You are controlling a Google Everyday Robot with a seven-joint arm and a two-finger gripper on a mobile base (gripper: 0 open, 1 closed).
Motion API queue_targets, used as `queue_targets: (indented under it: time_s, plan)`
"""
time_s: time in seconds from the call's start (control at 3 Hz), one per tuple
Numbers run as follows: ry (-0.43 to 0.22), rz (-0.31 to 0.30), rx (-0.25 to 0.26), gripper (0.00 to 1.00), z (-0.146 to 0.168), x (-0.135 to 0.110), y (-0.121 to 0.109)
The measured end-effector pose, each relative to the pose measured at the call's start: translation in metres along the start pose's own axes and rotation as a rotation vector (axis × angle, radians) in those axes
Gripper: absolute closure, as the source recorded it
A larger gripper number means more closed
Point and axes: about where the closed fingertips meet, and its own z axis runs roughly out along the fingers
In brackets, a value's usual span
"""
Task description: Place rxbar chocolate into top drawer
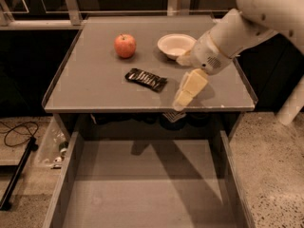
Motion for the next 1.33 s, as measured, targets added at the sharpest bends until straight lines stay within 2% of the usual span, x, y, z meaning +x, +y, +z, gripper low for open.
queue_targets:
  time_s: [0.67, 1.0, 1.33]
  plan:
    - [-0.082, 0.092, -0.031, 0.0, 0.027, -0.026, -0.027]
    - [-0.084, 0.12, -0.009, 0.0, 0.034, -0.035, -0.038]
    - [-0.055, 0.149, 0.048, 0.0, 0.05, -0.03, -0.05]
